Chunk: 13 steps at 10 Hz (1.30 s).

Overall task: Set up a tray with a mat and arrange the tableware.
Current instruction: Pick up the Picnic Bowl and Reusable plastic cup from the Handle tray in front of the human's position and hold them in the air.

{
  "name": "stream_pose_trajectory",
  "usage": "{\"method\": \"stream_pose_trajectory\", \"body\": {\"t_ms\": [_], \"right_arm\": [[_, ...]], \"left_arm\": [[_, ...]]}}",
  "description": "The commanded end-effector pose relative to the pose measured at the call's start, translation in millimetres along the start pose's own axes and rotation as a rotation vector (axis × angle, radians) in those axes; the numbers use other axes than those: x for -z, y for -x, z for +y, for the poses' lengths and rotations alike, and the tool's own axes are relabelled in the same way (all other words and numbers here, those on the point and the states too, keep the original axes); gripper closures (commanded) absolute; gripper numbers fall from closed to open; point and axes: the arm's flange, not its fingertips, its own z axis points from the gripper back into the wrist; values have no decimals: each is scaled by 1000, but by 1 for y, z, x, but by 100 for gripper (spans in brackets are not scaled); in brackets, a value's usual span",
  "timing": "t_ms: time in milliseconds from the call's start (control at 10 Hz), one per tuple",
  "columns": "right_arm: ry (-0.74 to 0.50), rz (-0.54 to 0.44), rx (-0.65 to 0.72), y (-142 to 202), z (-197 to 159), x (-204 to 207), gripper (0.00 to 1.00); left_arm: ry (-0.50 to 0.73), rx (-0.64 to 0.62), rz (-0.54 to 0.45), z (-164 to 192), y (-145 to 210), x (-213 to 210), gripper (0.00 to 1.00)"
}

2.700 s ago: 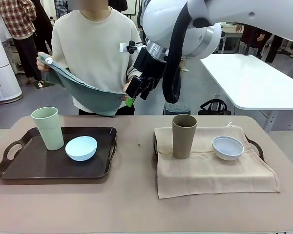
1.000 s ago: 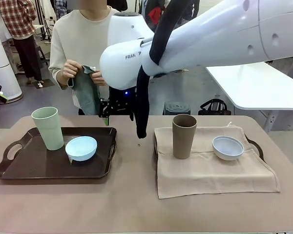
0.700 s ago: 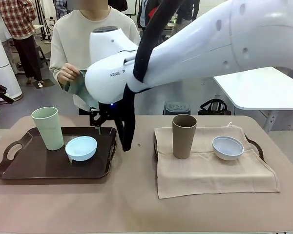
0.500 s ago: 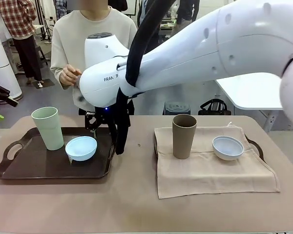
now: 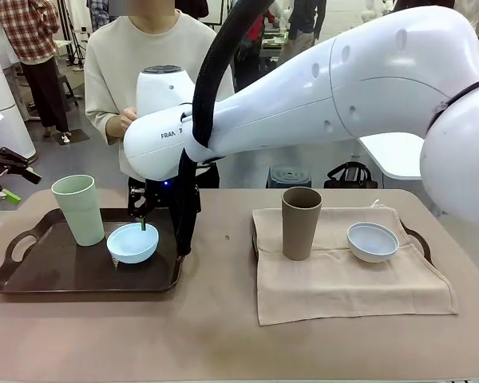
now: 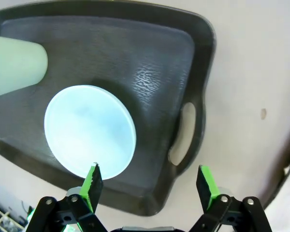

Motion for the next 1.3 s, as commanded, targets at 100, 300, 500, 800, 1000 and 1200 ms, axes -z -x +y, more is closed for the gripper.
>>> {"method": "stream_pose_trajectory", "body": {"t_ms": [100,300,500,800,1000,1200], "right_arm": [[-66,10,-67,-11,8,10,0],[-78,31,-53,-23,10,25,0],[-82,53,-55,-28,12,34,0],[-102,49,-65,-34,14,39,0],[-103,53,-76,-33,16,39,0],[-99,55,-79,-31,13,37,0]], "left_arm": [[12,-10,-55,16,-2,8,0],[33,15,-76,19,-4,15,0],[53,20,-104,21,-5,25,0],[44,16,-104,30,-5,38,0],[28,18,-110,35,-2,52,0],[58,0,-95,27,-1,46,0]]}}
